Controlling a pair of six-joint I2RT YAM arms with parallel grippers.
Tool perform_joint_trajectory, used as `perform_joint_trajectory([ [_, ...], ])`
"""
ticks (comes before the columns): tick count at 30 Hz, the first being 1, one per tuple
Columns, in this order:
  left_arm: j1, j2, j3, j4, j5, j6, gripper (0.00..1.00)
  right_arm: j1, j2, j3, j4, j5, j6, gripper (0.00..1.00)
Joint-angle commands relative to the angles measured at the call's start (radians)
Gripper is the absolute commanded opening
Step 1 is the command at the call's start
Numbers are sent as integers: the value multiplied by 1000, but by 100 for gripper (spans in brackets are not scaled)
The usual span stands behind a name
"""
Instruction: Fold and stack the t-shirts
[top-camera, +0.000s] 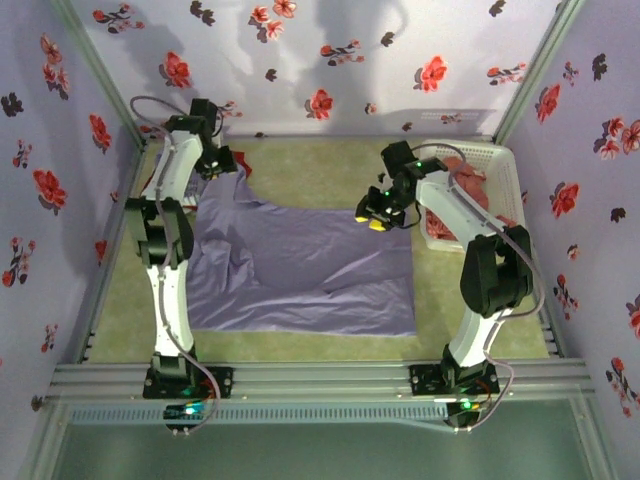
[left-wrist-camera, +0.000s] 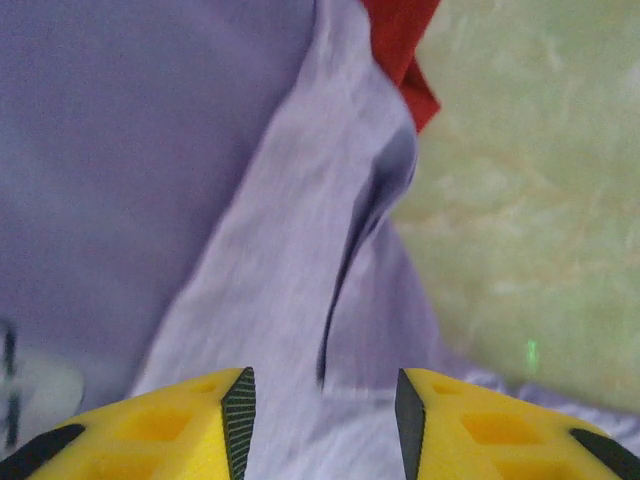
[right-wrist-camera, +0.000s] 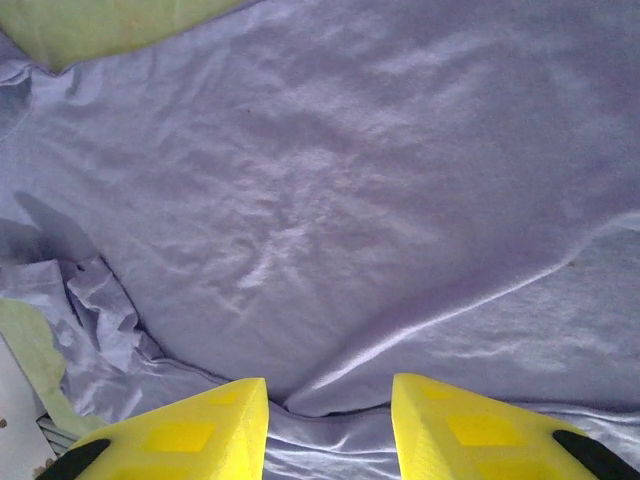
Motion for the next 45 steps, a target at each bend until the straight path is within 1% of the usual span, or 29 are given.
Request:
perform_joint_trajectory([
  [1, 18, 84, 96, 25, 27, 67, 46, -9, 5, 29, -73, 29, -25, 40],
  [4, 28, 135, 144, 42, 36, 78, 47, -11, -10, 25, -88, 45, -24, 41],
  [9, 43, 136, 149, 97, 60, 103, 48, -12, -32, 5, -96, 63, -14, 41],
  [11, 48, 127, 170, 102, 108, 122, 51, -12, -36, -6, -96, 65, -13, 42],
  [14, 55, 125, 191, 117, 132, 138, 54, -14, -38, -21, -96, 64, -9, 42],
  [21, 74, 181, 223, 142, 171, 155, 54, -14, -54, -33, -98, 71, 8, 43],
  [27, 80, 215, 230, 155, 213, 140, 52, -14, -66, -38, -111, 79, 13, 43],
  [30, 79, 225, 229, 189, 249, 126, 50, -14, -71, -39, -116, 82, 13, 43],
  [32, 79, 232, 231, 191, 256, 119, 47, -13, -74, -39, -118, 85, 13, 43],
  [36, 79, 236, 227, 189, 271, 112, 36, -14, -80, -42, -118, 88, 18, 43],
  [39, 79, 233, 225, 180, 268, 114, 26, -13, -81, -46, -116, 87, 18, 43],
  [43, 78, 215, 219, 179, 267, 110, 10, -14, -83, -50, -107, 85, 21, 43],
  [45, 76, 197, 211, 180, 267, 109, 5, -14, -83, -54, -103, 83, 21, 43],
])
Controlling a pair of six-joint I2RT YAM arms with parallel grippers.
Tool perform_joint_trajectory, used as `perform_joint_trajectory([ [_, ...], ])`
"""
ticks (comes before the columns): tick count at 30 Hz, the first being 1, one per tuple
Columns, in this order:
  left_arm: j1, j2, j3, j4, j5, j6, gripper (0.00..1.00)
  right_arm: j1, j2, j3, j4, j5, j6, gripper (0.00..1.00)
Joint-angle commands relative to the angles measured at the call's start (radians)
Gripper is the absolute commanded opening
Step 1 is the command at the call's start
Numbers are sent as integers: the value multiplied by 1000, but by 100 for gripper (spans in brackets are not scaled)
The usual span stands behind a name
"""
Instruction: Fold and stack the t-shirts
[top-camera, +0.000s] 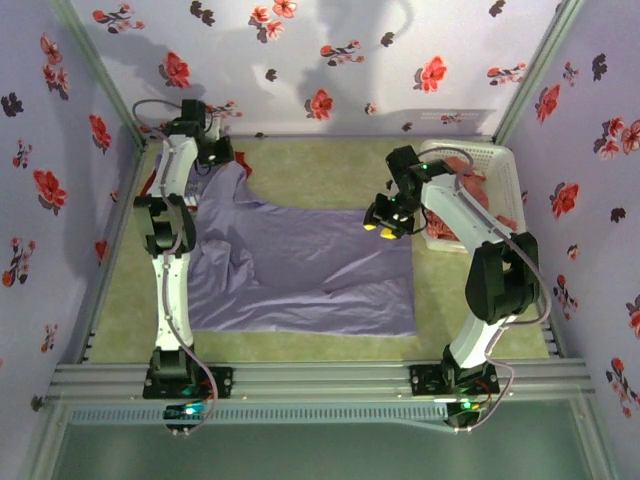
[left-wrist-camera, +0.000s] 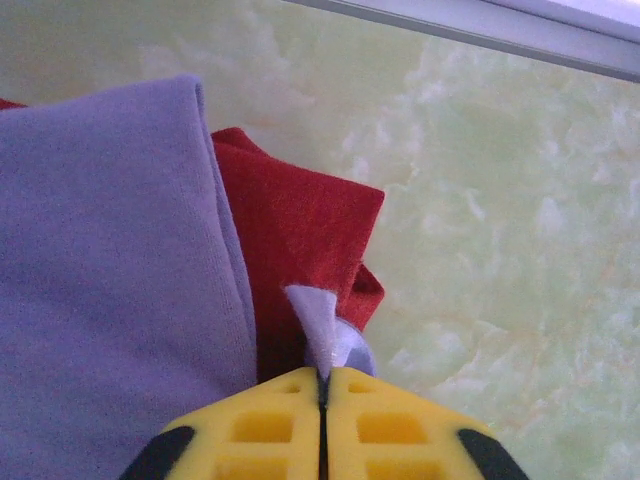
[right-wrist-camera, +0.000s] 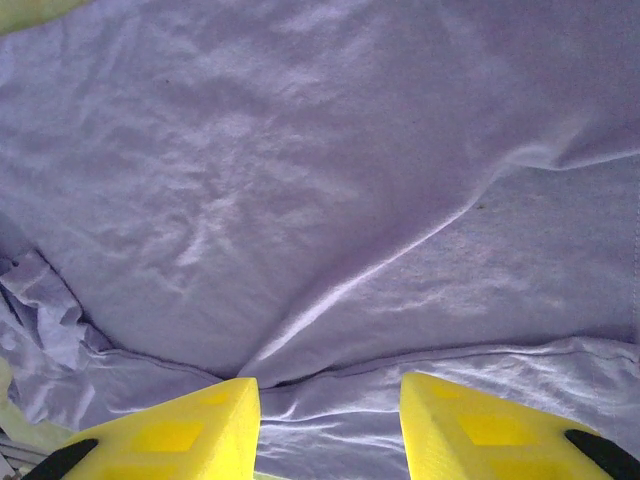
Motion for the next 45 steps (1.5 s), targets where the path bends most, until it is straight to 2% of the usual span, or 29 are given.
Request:
perform_joint_trajectory([
  [1, 0, -43, -3, 1, 16, 0, 2, -6, -30, -18, -13, 15, 25, 43],
  [5, -10, -122, -59, 5, 16, 7, 0, -3, -28, -16, 11, 51, 48, 46],
  [8, -21, -202, -118, -2, 16, 17, 0, 11, -16, 7, 28, 197, 89, 51],
  [11, -32, -298, -219, -2, 9, 34, 0, 15, 4, 9, 77, 316, 141, 52],
  [14, -35, -414, -347, 7, -8, 42, 0, 27, 25, 10, 145, 417, 178, 51],
  [20, -35, -597, -556, 23, -8, 39, 0, 32, 110, 63, 221, 520, 224, 45],
  [30, -35, -793, -788, 46, 0, 12, 0, 41, 352, 313, 110, 706, 339, 44],
  [36, -33, -853, -870, 77, 1, -15, 0, 51, 441, 372, 107, 755, 368, 43],
  [45, -29, -885, -895, 69, 3, -11, 0, 55, 580, 469, 91, 746, 362, 43],
])
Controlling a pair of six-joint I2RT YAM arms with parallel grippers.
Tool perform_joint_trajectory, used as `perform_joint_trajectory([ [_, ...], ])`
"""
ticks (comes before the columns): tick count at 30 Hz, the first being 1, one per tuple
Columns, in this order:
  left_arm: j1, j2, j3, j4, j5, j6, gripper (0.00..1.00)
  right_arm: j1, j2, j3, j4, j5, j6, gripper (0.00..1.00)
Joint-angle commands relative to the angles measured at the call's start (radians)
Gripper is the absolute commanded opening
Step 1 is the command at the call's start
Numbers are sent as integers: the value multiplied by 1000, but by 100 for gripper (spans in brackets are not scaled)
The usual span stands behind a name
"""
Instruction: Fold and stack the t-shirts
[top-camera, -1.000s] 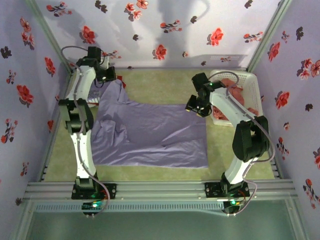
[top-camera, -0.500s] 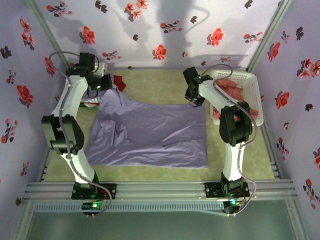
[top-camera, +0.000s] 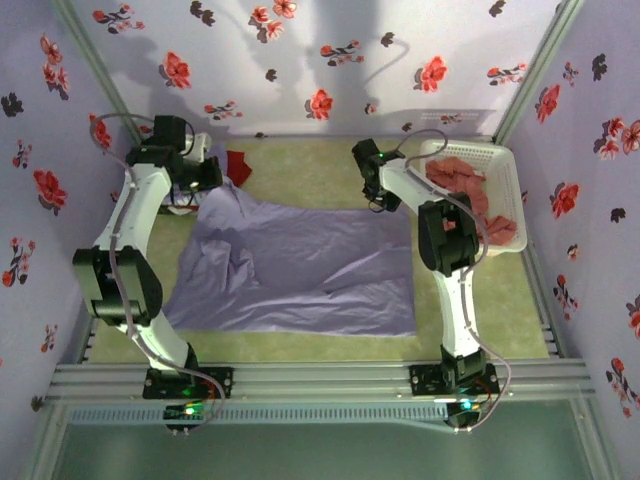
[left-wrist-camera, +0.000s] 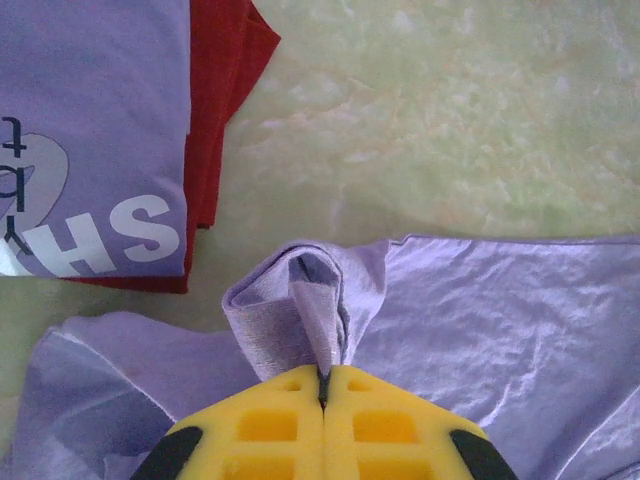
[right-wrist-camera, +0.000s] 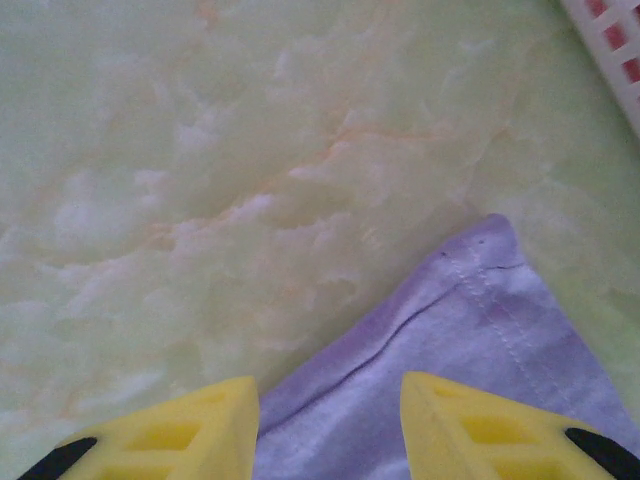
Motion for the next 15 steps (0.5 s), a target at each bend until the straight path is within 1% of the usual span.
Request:
perform_joint_trajectory([
  [1, 4, -33, -16, 5, 3, -4, 0, 6, 48, 66, -54, 46, 20, 43],
  [5, 6, -42, -31, -3, 3, 4, 0, 3, 78, 92, -81, 61, 22, 43],
  [9, 12, -55, -62, 4, 2, 4, 0, 6, 77, 74, -95, 70, 32, 43],
  [15, 21, -75, -100, 9, 2, 0, 0, 2, 98, 46, -68, 46, 25, 41],
])
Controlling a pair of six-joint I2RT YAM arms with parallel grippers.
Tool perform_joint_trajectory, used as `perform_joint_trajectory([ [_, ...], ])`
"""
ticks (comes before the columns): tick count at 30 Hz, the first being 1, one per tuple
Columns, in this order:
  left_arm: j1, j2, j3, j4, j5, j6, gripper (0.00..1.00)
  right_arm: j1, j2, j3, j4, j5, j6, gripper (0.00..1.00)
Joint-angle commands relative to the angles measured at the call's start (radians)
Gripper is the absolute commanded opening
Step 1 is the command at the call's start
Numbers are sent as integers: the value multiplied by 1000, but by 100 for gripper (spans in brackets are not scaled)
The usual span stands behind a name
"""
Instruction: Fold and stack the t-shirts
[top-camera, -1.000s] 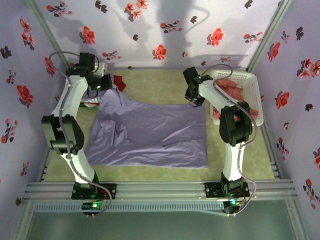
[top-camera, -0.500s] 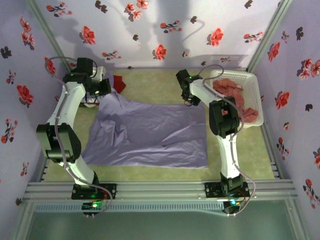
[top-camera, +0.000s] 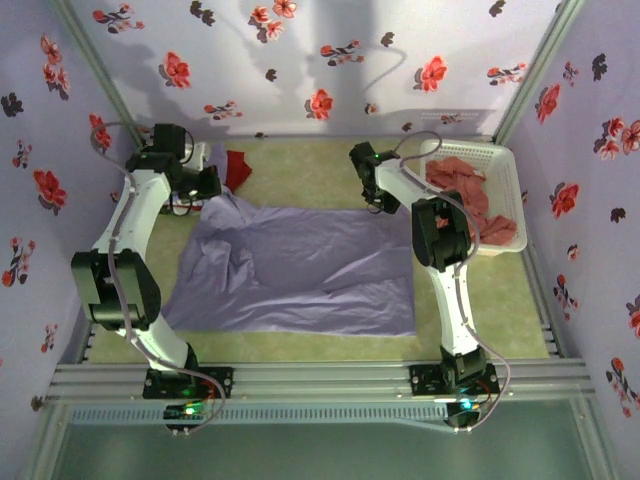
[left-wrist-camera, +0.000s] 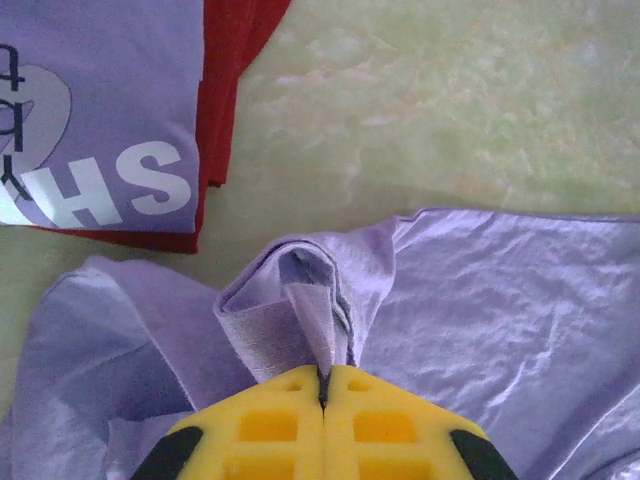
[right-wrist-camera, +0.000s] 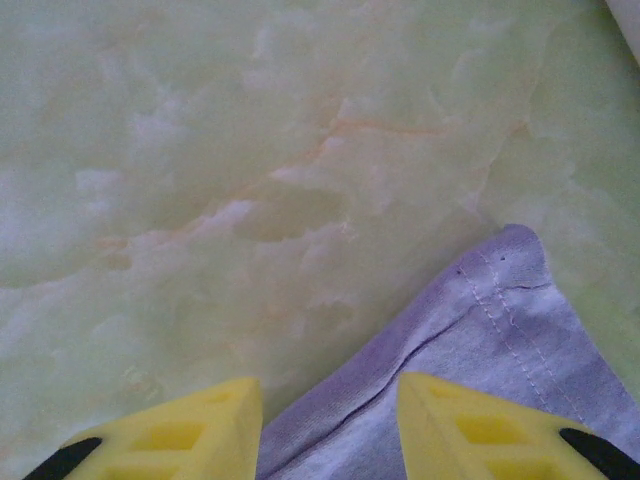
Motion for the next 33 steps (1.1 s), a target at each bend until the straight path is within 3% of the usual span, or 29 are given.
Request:
perform_joint_trajectory([
  [1, 12, -49, -21, 8, 2, 1, 0, 2, 28, -17, -20, 20, 26, 40],
  [9, 24, -69, -42, 8, 1, 0, 0, 2, 17, -62, 12, 18, 31, 32],
  [19, 42, -89, -35, -5, 0, 4, 0, 11, -79, -117, 28, 30, 19, 0],
  [33, 95, -234, -129, -30, -4, 11, 0, 64, -292, -354, 88, 67, 53, 0],
])
